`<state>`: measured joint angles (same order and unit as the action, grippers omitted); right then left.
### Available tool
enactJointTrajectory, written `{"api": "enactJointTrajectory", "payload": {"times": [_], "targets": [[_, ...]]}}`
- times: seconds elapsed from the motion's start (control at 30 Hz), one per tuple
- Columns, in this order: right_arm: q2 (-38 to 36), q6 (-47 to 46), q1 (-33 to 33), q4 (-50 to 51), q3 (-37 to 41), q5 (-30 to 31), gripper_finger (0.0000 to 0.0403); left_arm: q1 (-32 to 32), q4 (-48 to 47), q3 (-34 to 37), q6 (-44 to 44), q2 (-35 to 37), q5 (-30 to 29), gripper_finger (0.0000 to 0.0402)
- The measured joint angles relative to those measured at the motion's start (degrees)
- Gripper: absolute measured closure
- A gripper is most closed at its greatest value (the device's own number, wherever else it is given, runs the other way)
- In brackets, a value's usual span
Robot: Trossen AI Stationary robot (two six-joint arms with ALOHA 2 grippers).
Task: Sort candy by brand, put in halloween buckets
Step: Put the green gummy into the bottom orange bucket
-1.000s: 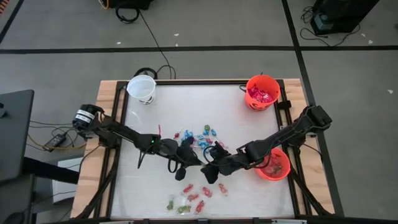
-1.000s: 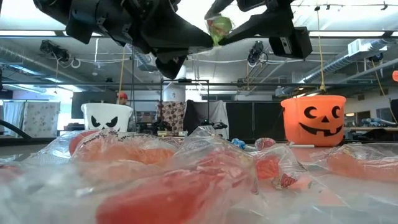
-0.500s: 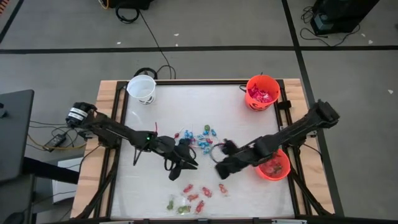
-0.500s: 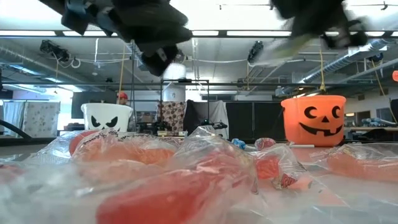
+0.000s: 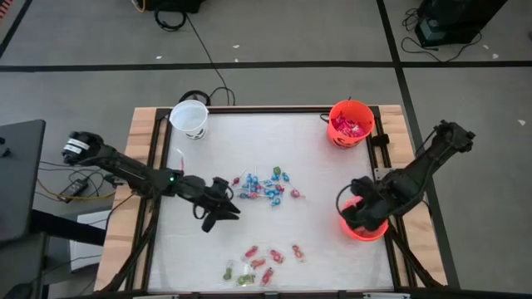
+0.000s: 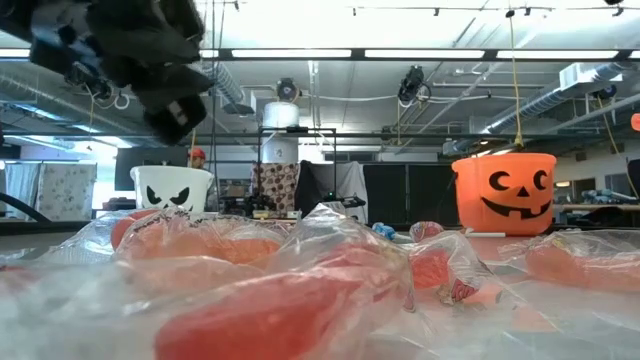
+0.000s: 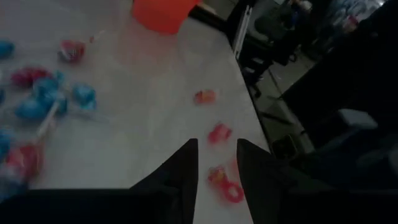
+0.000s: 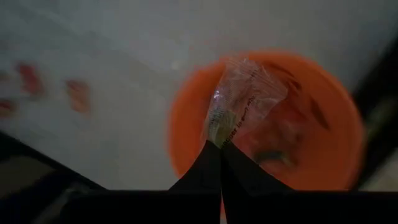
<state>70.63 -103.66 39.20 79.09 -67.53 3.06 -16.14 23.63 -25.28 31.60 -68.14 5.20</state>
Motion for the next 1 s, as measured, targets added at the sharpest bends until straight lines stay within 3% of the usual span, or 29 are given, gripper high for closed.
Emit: {"api": "enactJointTrajectory", "payload": {"times": [0.33,0.6,0.8,1.0], "targets": [[3.6,0.3,1.7,3.2,0.0,-3.0,0.0372,-6.1,-0.8,0.7,5.3,0.2,-2.6,0.0289],[4.7,1.3,1.8,4.1,0.0,-3.9,0.0288,-9.8,-1.5,0.7,6.2,-1.0,2.3,0.0293],[4.2,-1.2,1.8,1.6,0.0,5.6,0.0217,-14.3,2.6,0.7,3.8,-5.7,2.4,0.0287],[4.2,-1.2,0.8,-1.2,0.0,14.7,0.0206,-19.4,10.6,0.6,-9.4,-12.9,1.4,0.0282]]}}
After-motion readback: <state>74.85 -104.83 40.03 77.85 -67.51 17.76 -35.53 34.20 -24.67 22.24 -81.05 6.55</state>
